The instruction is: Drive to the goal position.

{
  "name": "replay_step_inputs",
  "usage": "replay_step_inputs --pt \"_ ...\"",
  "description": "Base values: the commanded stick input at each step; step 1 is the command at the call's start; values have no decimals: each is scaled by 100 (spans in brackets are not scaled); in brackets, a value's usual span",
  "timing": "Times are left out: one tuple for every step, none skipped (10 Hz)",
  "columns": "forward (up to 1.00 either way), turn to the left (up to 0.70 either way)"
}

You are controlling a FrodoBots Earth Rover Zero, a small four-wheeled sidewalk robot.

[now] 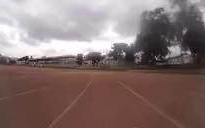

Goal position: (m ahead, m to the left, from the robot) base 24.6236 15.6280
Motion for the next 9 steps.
replay_step_inputs --pt "70 0" --pt "70 0" --pt "70 0" --pt "70 0" --pt "70 0" --pt "70 0" --pt "70 0" --pt "70 0" --pt "70 0"
